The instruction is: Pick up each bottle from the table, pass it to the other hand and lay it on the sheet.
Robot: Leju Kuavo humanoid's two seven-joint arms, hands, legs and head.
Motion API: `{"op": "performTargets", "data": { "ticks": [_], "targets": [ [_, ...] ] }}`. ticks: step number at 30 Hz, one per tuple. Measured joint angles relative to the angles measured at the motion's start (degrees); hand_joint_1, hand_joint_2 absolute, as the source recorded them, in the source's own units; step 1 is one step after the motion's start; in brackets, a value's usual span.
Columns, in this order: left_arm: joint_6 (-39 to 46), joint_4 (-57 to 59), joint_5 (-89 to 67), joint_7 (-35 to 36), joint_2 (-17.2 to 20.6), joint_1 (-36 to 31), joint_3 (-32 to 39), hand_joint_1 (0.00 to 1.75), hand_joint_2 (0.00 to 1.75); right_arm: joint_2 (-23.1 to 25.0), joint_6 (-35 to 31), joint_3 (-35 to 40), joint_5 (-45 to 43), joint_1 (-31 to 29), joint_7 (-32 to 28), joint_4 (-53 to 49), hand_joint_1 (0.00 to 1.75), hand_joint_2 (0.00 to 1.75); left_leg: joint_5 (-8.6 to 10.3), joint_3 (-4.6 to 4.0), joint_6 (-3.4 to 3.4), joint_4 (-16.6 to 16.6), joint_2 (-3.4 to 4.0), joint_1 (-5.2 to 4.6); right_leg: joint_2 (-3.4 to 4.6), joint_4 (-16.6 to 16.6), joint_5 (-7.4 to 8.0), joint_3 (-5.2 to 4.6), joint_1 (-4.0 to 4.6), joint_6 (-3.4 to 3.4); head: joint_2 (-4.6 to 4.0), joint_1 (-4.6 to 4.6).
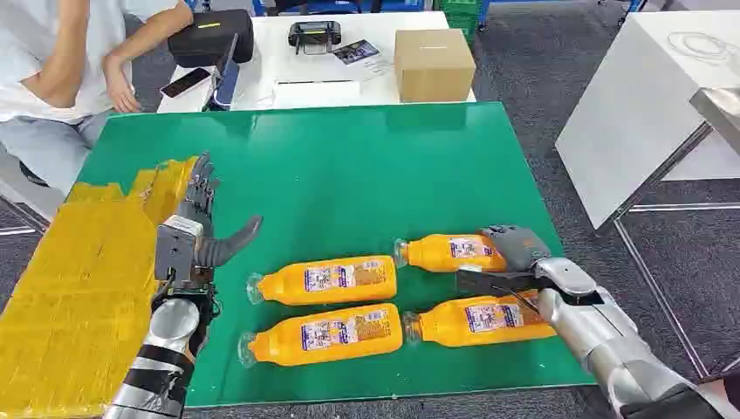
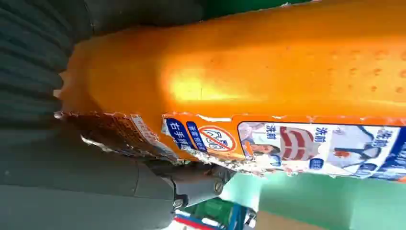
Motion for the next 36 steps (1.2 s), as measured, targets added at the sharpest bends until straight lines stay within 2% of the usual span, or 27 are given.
{"op": "performTargets", "data": {
  "ticks": [5, 7, 12, 19, 23, 26, 31, 36],
  "targets": [
    [0.1, -0.7, -0.5, 0.9, 0.0, 0.6, 0.0, 0.0, 1.75, 3.6, -8.1, -5.9, -0.3, 4.5, 4.5, -5.1, 1.75, 1.75, 0.0, -0.07, 0.0, 0.0, -0.01, 0.02, 0.0, 0.0, 0.0, -0.08, 0.03, 0.0, 0.0, -0.02],
    [0.1, -1.0, -0.8, 1.0, 0.0, 0.8, 0.0, 0.0, 1.75, 5.1, -9.2, -8.1, -0.9, 5.6, 4.6, -7.1, 1.75, 1.75, 0.0, -0.08, 0.0, 0.0, 0.0, 0.02, 0.0, 0.0, 0.0, -0.13, 0.03, 0.0, 0.0, -0.07],
    [-1.0, -1.2, -1.1, 1.4, -0.1, 1.2, -0.1, 0.0, 1.75, 9.2, -16.7, -16.4, -6.9, 10.3, 1.6, -17.4, 1.75, 1.75, 0.01, -0.23, -0.02, 0.0, -0.09, 0.04, -0.11, 0.0, -0.01, -0.22, 0.03, 0.0, 0.0, 0.0],
    [-5.6, -1.2, 0.8, 2.7, -0.1, 0.6, -3.5, 0.0, 1.75, 15.8, -21.1, -24.4, -17.0, 15.3, -5.0, -30.8, 1.75, 1.75, 0.01, -0.29, -0.01, 0.0, -0.06, 0.01, -0.11, 0.0, -0.01, -0.3, 0.0, 0.0, 0.0, 0.02],
    [-9.1, -1.1, 1.8, 3.5, -0.1, -0.4, -6.4, 0.0, 1.75, 19.1, -17.0, -25.4, -26.5, 17.1, -8.5, -35.4, 1.75, 1.75, 0.01, -0.29, -0.01, 0.0, -0.06, 0.01, -0.11, 0.0, -0.01, -0.31, 0.0, 0.0, 0.0, 0.0],
    [-9.7, -1.1, 2.1, 3.7, -0.1, -1.0, -8.2, 0.0, 1.75, 20.9, -15.2, -25.4, -28.7, 17.7, -9.2, -36.8, 1.75, 1.75, 0.01, -0.29, -0.01, 0.0, -0.03, 0.02, -0.11, 0.0, -0.01, -0.32, 0.01, 0.0, 0.0, 0.0],
    [-12.7, -1.1, 3.3, 3.8, -0.2, -2.4, -11.2, 0.0, 1.75, 24.1, -4.4, -24.9, -36.3, 17.2, -10.4, -36.4, 1.75, 1.75, 0.02, -0.32, -0.02, 0.0, -0.05, 0.02, -0.11, 0.0, -0.01, -0.32, 0.01, 0.0, 0.0, 0.02],
    [-13.3, -1.1, 3.8, 4.0, -0.7, -3.3, -13.5, 0.0, 1.75, 27.0, -3.7, -23.2, -37.0, 16.3, -11.0, -34.5, 1.75, 1.75, 0.02, -0.32, -0.02, 0.0, -0.08, 0.02, -0.11, 0.0, -0.02, -0.33, 0.01, 0.0, 0.0, 0.0]
  ]
}}
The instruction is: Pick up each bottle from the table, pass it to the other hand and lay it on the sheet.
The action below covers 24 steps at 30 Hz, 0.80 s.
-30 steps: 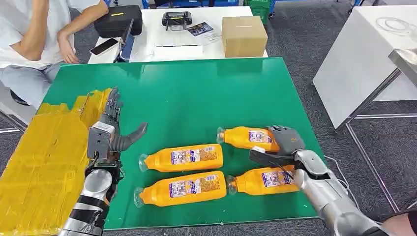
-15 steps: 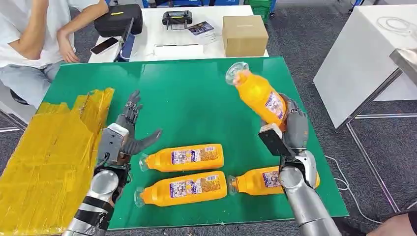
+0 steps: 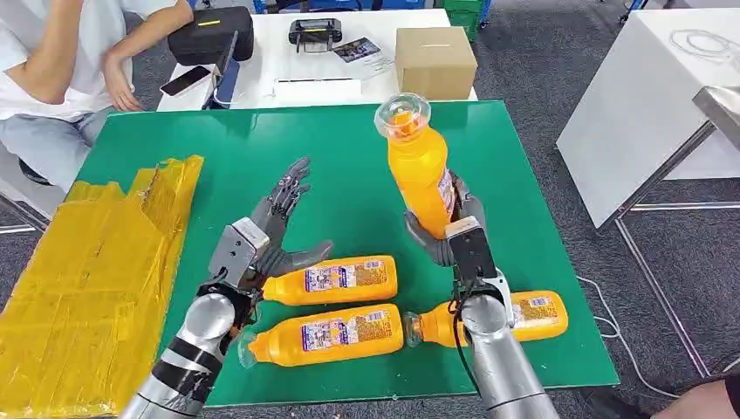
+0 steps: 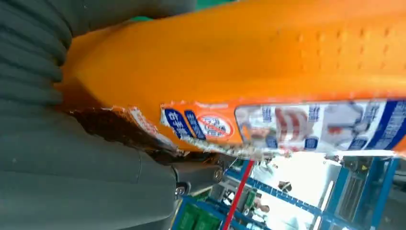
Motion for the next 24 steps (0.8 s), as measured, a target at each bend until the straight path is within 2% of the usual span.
{"op": "performTargets", "data": {
  "ticks": [6, 11, 24],
  "targets": [
    [-0.7, 0.0, 0.5, 0.0, 0.0, -0.5, -0.9, 0.0, 1.75, 1.2, 1.6, 0.9, -0.1, -0.6, 0.0, 1.4, 1.75, 1.75, 0.0, -0.02, 0.0, 0.0, 0.04, 0.0, 0.01, 0.0, 0.0, 0.0, 0.0, 0.0, 0.0, 0.02],
    [-2.0, 0.1, 2.2, 0.5, -0.5, -2.3, -3.0, 0.0, 1.75, 4.8, 2.4, 4.9, -0.4, -2.8, -0.2, 8.5, 1.75, 1.75, 0.01, -0.01, -0.01, 0.0, 0.01, 0.02, 0.01, 0.0, 0.0, -0.02, 0.01, 0.0, 0.0, 0.0],
    [-4.8, 3.8, 6.7, 1.6, -0.7, -5.1, -3.9, 0.0, 1.75, 8.5, 2.0, 12.0, 2.7, -5.3, -1.4, 20.1, 1.75, 1.75, 0.01, -0.03, -0.01, 0.0, 0.04, 0.03, 0.02, 0.0, 0.0, -0.05, 0.02, 0.0, 0.0, 0.04]
  ]
}}
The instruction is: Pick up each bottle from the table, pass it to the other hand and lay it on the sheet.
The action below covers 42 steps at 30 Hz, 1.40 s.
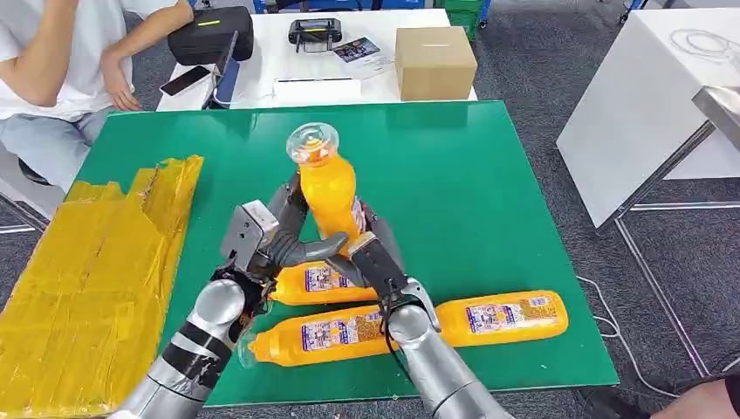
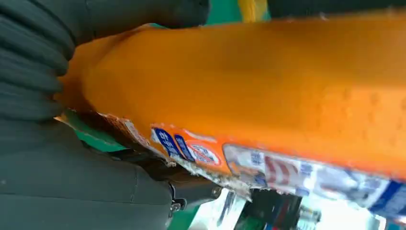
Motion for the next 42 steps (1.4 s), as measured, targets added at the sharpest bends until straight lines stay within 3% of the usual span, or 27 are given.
{"op": "performTargets", "data": {
  "ticks": [14, 33, 34, 42],
  "targets": [
    [-2.2, 11.1, 5.8, 0.3, -0.4, -4.1, 2.3, 0.0, 1.75, 0.4, -2.1, 3.6, 2.6, -1.0, -1.3, 4.8, 1.75, 1.75, 0.01, -0.01, 0.0, 0.0, -0.01, -0.01, 0.0, 0.0, 0.0, 0.01, -0.01, 0.0, 0.0, 0.0],
    [-2.2, 13.8, 5.8, 0.2, -1.0, -4.7, 2.6, 0.0, 1.75, 0.4, -2.1, 3.6, 2.6, -1.4, -1.3, 6.5, 1.75, 1.75, 0.01, -0.01, 0.0, 0.0, -0.01, -0.01, 0.0, 0.0, 0.0, 0.01, -0.01, 0.0, 0.0, -0.02],
    [-2.2, 13.8, 5.8, 0.2, -1.0, -4.7, 2.6, 1.75, 1.75, 0.4, -2.1, 3.6, 2.6, -1.4, -1.3, 6.5, 1.75, 1.75, 0.01, -0.01, 0.0, 0.0, -0.01, -0.01, 0.0, 0.0, 0.0, 0.01, -0.01, 0.0, 0.0, -0.02],
    [-0.6, 14.3, 7.3, -0.1, -1.7, -4.7, 3.9, 1.75, 1.75, 0.4, -3.0, 3.6, 2.7, -1.6, -1.2, 6.6, 1.75, 1.75, 0.01, -0.02, 0.0, 0.0, -0.01, -0.01, 0.0, 0.0, 0.0, 0.01, -0.01, 0.0, 0.0, -0.02]
  ]
}}
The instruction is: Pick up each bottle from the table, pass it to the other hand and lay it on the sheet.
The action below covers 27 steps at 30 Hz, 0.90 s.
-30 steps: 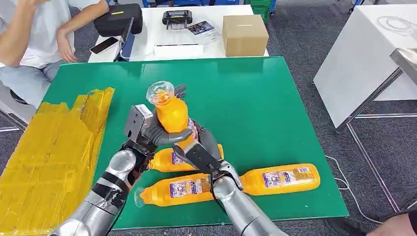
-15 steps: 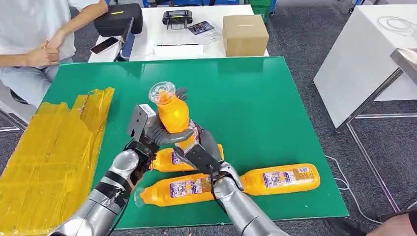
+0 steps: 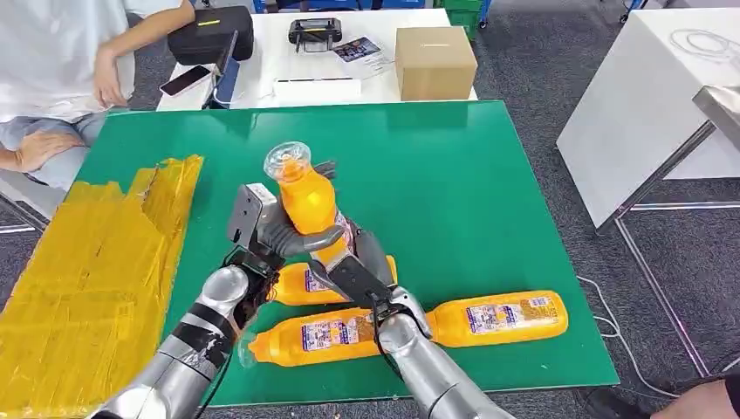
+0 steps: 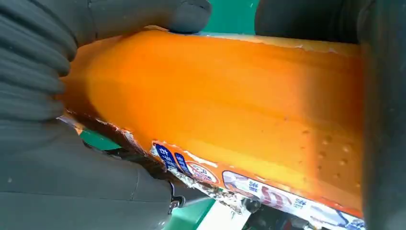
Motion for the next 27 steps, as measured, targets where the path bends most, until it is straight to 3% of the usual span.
{"op": "performTargets", "data": {
  "ticks": [8, 17, 18, 19, 23, 27],
  "targets": [
    [3.6, -2.3, 1.3, -3.3, -0.5, 2.0, 2.3, 1.75, 1.75, -0.2, -2.6, 0.6, -0.7, 0.1, -1.5, -0.9, 1.75, 1.75, 0.0, -0.01, 0.0, 0.0, 0.0, 0.0, 0.0, 0.0, 0.0, -0.01, 0.0, 0.0, 0.0, 0.0],
    [5.8, -14.1, -1.3, -1.7, 0.3, 6.0, 4.5, 1.75, 1.75, -2.7, -2.0, 1.1, -0.5, 5.1, 1.1, -16.8, 1.75, 1.75, -0.01, -0.09, 0.0, 0.0, -0.03, -0.01, -0.01, 0.0, 0.0, -0.07, 0.0, 0.0, 0.0, 0.0],
    [5.9, -14.5, -1.6, -1.9, 0.3, 6.1, 4.5, 1.75, 1.75, -2.9, -1.9, 1.2, -0.4, 5.2, 1.1, -17.5, 0.8, 1.75, 0.0, -0.09, 0.0, 0.0, -0.02, -0.01, -0.01, 0.0, 0.0, -0.06, 0.0, 0.0, 0.0, 0.0],
    [6.2, -14.9, -2.0, -2.1, 0.3, 6.1, 4.6, 1.75, 1.75, -3.0, -1.9, 1.2, -0.4, 5.4, 1.1, -18.0, 0.0, 1.75, 0.0, -0.08, 0.01, 0.0, -0.02, -0.01, -0.01, 0.0, 0.0, -0.06, 0.0, 0.0, 0.0, 0.0],
    [13.7, -16.0, -9.6, -3.6, 0.5, 6.3, 4.9, 1.75, 1.75, -3.5, -2.2, 1.3, -0.5, 6.1, 0.1, -20.5, 0.0, 1.75, 0.03, -0.09, 0.03, 0.0, -0.02, -0.01, -0.01, 0.0, 0.0, -0.06, 0.0, 0.0, 0.0, 0.02],
    [35.7, -16.9, -32.5, -1.0, 3.8, 5.6, 9.2, 1.75, 1.75, -4.7, -4.1, 0.9, -0.6, 9.1, -1.8, -26.1, 0.0, 1.75, -0.01, 0.04, 0.0, 0.0, 0.31, 0.04, 0.32, 0.0, 0.01, -0.15, 0.01, -0.01, 0.0, -0.11]
  ]
}}
